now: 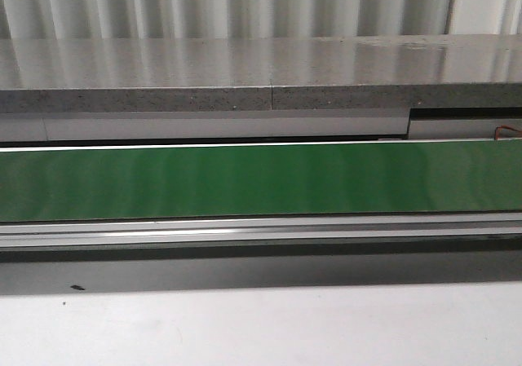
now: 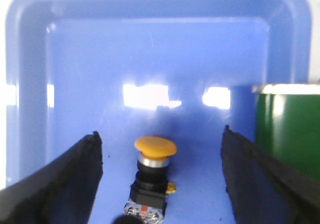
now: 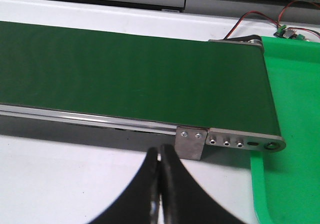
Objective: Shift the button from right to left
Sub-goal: 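Lower the button into the blue tray and open the left gripper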
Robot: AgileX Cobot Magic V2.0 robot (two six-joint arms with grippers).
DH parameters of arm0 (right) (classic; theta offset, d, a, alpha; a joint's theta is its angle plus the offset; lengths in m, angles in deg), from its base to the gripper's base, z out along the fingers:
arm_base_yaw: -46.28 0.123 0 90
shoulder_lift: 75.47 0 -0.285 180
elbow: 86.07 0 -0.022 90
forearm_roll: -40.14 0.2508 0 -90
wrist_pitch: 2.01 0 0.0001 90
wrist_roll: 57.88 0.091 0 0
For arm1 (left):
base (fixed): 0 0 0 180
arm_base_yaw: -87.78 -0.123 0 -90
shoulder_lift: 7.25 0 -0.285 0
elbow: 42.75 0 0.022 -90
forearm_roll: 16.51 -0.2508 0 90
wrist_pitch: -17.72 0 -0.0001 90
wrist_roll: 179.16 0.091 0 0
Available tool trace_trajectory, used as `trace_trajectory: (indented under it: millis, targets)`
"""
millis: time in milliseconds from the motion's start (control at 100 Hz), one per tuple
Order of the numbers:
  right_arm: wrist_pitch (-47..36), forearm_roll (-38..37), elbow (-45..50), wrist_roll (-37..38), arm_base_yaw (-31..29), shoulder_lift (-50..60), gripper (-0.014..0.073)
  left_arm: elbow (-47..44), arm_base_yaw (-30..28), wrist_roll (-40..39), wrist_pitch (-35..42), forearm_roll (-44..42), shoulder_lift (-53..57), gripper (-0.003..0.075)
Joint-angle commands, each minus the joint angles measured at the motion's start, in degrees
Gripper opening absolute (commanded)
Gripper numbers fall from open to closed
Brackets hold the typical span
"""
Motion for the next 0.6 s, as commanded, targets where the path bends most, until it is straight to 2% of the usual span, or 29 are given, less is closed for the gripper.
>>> trace_trajectory:
  millis: [0, 300, 390, 590]
  targets:
    - [-4.3, -0.4, -1.5, -0.5, 0.1, 0.0, -0.0068, 1.6, 2.9, -7.1, 4.8, -1.0, 6.3, 0.0377]
    - [-4.3, -0.4, -1.5, -0.5, 0.1, 0.0, -0.0068, -0.2, 15.1, -18.4, 12.2, -3.9, 13.9, -0.0017]
    - [-4.3, -0.4, -1.5, -0.5, 0.1, 0.0, -0.0068, -3.2, 18.0, -21.4, 16.1, -4.2, 15.9, -0.002]
    - [-4.3, -0.4, -1.5, -0.5, 0.1, 0.0, -0.0068, -11.4, 23.3, -21.6, 20.7, -4.1, 20.6, -0.002]
